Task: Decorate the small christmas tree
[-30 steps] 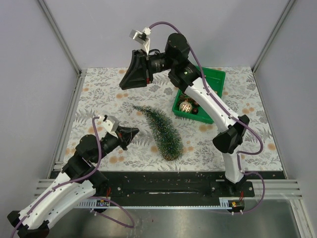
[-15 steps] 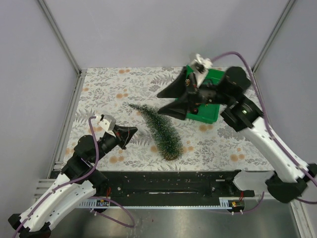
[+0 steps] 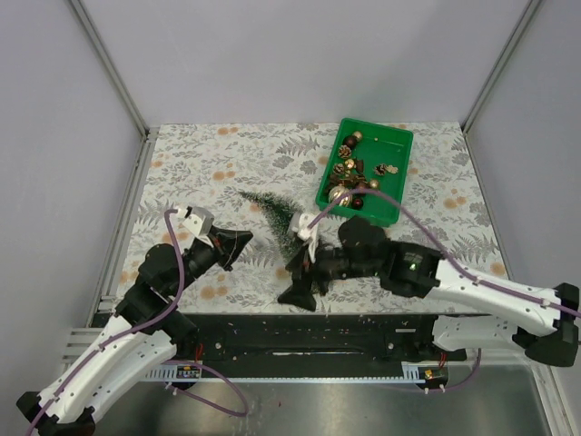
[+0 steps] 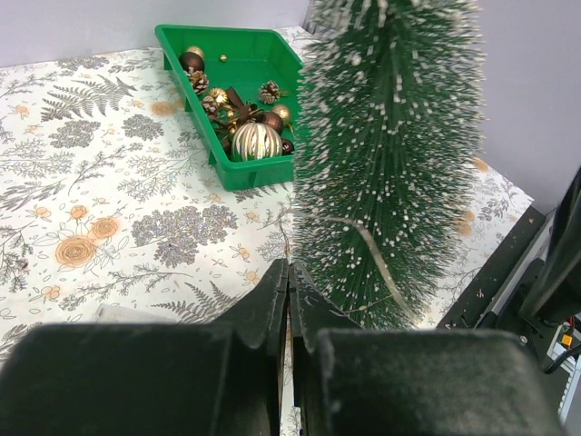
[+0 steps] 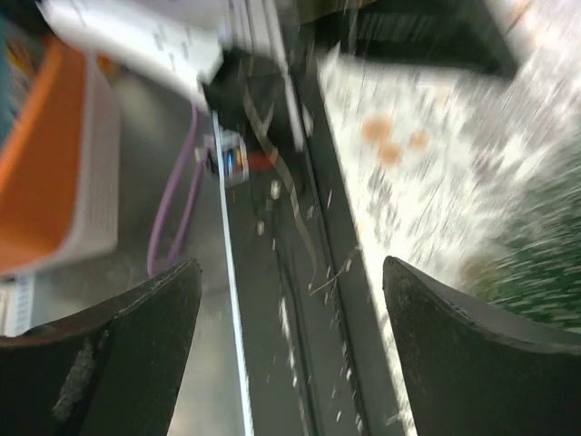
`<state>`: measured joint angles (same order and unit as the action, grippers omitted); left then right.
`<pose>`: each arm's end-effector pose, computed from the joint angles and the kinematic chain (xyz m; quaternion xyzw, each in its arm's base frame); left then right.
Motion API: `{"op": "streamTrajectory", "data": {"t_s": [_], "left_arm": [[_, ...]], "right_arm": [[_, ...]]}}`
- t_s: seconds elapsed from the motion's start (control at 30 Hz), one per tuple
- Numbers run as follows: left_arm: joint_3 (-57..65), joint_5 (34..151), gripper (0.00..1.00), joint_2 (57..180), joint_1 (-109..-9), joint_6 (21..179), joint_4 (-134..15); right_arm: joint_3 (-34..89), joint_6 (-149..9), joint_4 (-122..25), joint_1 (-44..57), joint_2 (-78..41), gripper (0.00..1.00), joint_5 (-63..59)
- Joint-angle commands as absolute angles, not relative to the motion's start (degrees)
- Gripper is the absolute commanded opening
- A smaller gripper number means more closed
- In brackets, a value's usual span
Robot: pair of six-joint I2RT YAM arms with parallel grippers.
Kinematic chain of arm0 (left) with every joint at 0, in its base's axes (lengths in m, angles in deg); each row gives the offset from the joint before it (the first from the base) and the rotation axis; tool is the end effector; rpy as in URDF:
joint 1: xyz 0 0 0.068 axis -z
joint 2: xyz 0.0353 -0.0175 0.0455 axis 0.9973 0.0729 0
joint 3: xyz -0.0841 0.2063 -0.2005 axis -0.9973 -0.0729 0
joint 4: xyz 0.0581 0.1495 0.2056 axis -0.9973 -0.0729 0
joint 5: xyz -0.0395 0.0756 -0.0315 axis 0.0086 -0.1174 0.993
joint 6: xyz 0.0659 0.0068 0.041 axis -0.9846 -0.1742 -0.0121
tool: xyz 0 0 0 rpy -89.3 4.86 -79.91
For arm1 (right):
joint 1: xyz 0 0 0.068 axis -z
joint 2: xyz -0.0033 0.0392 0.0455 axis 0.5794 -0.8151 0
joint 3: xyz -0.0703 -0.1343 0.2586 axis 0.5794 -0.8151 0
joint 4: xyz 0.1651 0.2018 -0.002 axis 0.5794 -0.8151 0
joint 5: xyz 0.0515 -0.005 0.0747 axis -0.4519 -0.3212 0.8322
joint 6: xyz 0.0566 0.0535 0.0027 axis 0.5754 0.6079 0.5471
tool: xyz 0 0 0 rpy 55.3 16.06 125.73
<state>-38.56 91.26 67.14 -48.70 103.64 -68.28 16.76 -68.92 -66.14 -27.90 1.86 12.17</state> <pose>0.0988 -0.0851 0.3129 0.1763 0.6895 -0.3506 0.6088 0.0893 0.2321 0.4134 -0.4611 0.6315 0.4722 0.4070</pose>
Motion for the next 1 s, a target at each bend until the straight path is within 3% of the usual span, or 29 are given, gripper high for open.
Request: {"op": "streamTrajectory", "data": {"t_s": [0.0,0.33,0.53,0.8,0.97], "left_arm": [[-37.6,92.8,0.06,67.9,-49.7,104.4,-65.7],[-35.9,94.6,0.06,68.9,-50.1,104.6,-65.8],[-35.0,95.3,0.06,69.2,-50.4,104.7,-66.3],[-34.3,96.1,0.06,69.6,-50.9,105.2,-66.3],[-34.1,96.4,0.06,69.7,-51.2,105.2,-66.3]], "right_arm": [[10.6,-68.2,-65.2,-38.3,2.8,0.88,-4.1],[-2.2,-63.5,-42.4,-50.3,-1.9,0.87,-18.6],[-8.3,-64.4,-30.3,-51.8,-4.8,0.86,-28.2],[-13.4,-62.1,-20.4,-51.9,-8.7,0.84,-31.6],[-12.9,-61.9,-17.0,-51.9,-11.6,0.75,-31.9]]}}
